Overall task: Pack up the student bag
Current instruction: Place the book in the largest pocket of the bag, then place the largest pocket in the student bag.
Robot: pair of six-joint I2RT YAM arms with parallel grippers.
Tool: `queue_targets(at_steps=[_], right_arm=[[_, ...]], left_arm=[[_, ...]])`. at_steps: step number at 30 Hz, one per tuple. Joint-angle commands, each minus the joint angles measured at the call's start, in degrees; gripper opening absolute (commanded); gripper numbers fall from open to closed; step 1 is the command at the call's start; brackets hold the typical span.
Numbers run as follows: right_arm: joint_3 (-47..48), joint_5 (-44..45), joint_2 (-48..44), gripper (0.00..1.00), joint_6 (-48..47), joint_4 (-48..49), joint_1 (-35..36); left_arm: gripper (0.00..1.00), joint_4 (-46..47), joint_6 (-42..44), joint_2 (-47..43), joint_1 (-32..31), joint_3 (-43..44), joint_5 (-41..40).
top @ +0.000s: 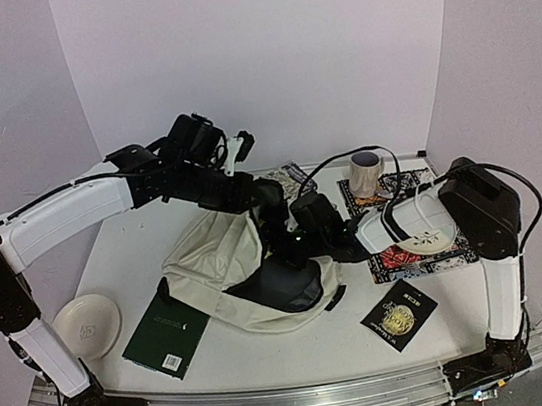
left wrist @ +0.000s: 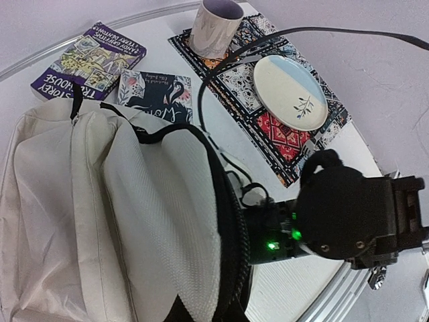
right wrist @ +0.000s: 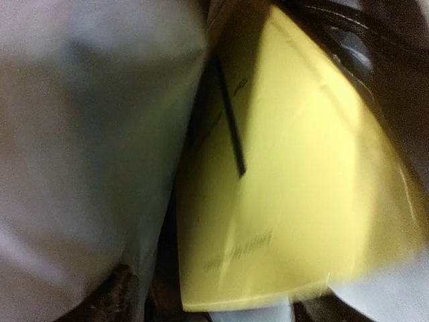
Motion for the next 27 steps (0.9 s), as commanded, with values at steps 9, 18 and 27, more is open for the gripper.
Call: queue_targets(at_steps=[9, 18, 27], right_arm=[[-13.9, 3.98, -19.5, 0.92, -9.54, -7.69, 0.1], [-19.18, 13.72, -34.09, 0.95, -18.63, -20.15, 0.08], [-23.78, 19.03, -45.76, 0.98, -22.55, -25.0, 0.07]], left_arm=[[0.07, 7.27, -1.92, -2.53, 0.89, -2.85, 4.92], [0.27, 12.66, -4.68, 0.39, 0.84, -8.45, 16.29], [0.63, 12.48, -5.93, -4.46, 2.43, -16.8, 3.61]])
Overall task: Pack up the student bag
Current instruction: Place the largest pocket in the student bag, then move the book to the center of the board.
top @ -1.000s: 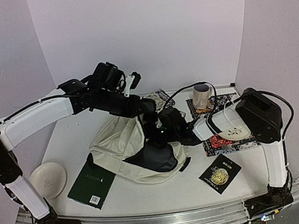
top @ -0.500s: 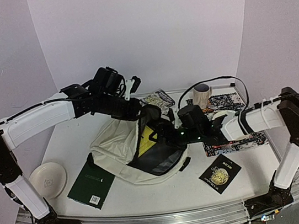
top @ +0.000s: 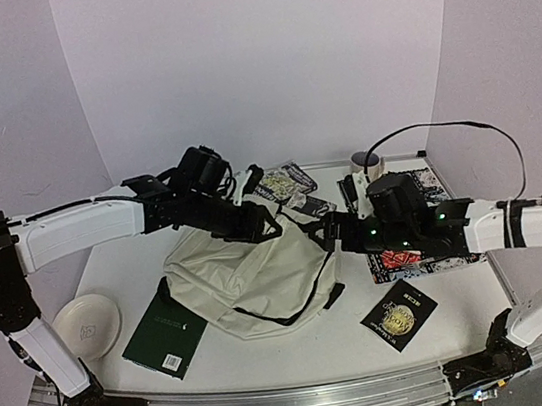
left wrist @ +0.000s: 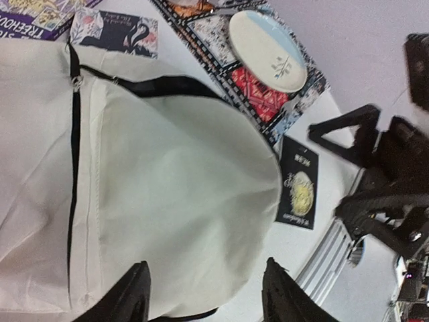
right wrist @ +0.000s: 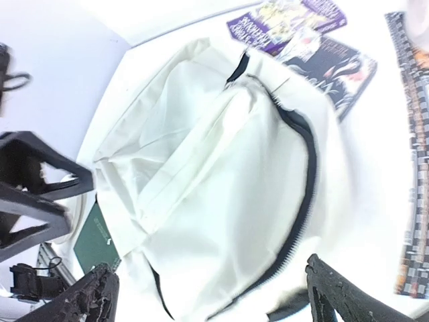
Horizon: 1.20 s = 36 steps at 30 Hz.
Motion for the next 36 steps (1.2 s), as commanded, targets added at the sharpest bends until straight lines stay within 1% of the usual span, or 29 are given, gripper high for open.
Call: queue_targets(at_steps=[1, 4, 8, 13, 16, 19, 22, 28, 32, 36], right_arm=[[-2.43, 4.32, -5.75, 0.98, -3.54, -3.65, 0.07], [-2.95, 3.39, -6.67, 0.98, -4.82, -3.64, 0.04], [-3.1, 0.86, -5.88, 0.98, -6.05, -3.35, 0.04], [-2.83, -3.18, -4.57, 0.98, -7.74, -1.5, 0.07], [-2.74, -6.05, -4.1, 0.98, -9.21, -0.39, 0.54], [-1.73, -9.09, -2.13, 0.98, -10.94, 0.48, 2.0], [0.36, -11.16, 1.2, 0.98, -12.64, -0.05, 4.53], [4.48, -11.52, 6.64, 0.97, -14.28, -3.01, 10.9], [8.89, -11.65, 11.74, 0.95, -16.11, -5.58, 15.57], [13.47, -14.16, 18.19, 0.91, -17.75, -6.57, 18.61]], left_arm=[[0.65, 1.21, -1.19, -4.93, 2.51, -4.76, -9.89], [0.71, -0.28, -1.66, -6.45, 5.7, -8.28, -15.04], [0.78, -2.45, 0.27, -6.18, 10.43, -10.26, -22.54], [0.8, -6.99, 0.87, -4.1, 16.56, -10.0, -26.19], [0.81, -7.64, -0.57, -6.69, 18.16, -13.57, -24.23], [0.83, -7.71, -3.01, -10.42, 19.53, -19.67, -22.37], [0.88, -7.71, -6.11, -14.61, 21.37, -26.72, -20.72], [0.99, -7.55, -11.19, -21.17, 24.46, -36.34, -18.07], [0.99, -6.54, -12.2, -20.25, 24.71, -39.09, -16.72], [0.98, -3.73, -12.69, -17.73, 24.75, -40.85, -12.37]])
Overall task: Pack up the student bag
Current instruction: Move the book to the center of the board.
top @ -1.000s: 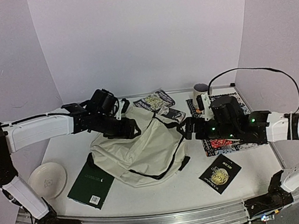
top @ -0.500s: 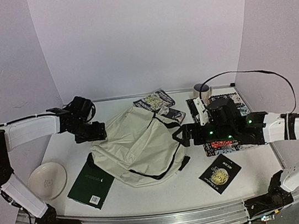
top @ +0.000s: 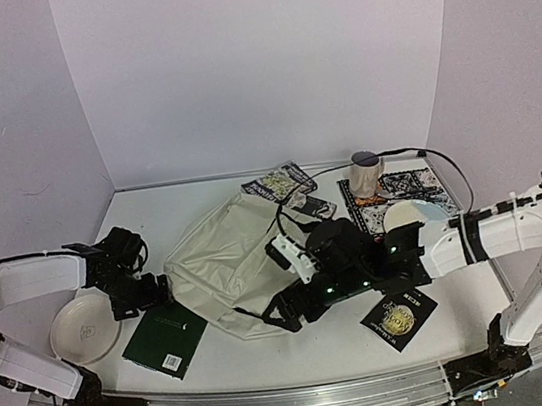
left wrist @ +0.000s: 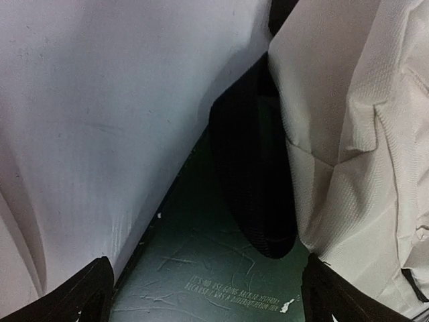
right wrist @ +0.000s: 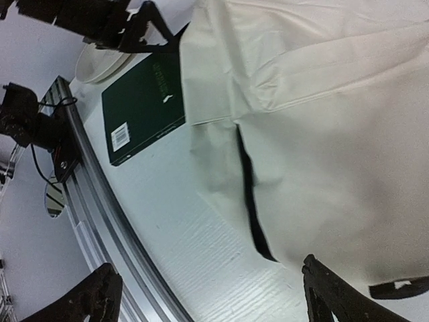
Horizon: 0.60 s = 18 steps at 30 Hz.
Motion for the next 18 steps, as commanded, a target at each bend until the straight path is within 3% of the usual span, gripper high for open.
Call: queue_targets(at_steps=[1, 8, 14, 18], right_arm=[[6.47, -4.03, 6.86, 0.9, -3.34, -2.71, 3.12], [14.35, -9.82, 19.64, 0.77, -4.35, -3.43, 5.36], [18.12, -5.92, 26.59, 0.71, -3.53, -4.86, 4.63], [17.74, -2.96, 27.62, 0.69, -1.25, -5.12, 1.69]], left_arm=[[0.97, 4.58, -1.82, 2.21, 0.14, -1.47, 5.27], [0.88, 7.94, -1.88, 6.1, 0.06, -5.11, 13.46], [0.82, 9.05, -2.76, 6.2, -1.84, -7.59, 18.4], [0.8, 10.65, -5.13, 6.47, -6.61, -8.04, 21.03]])
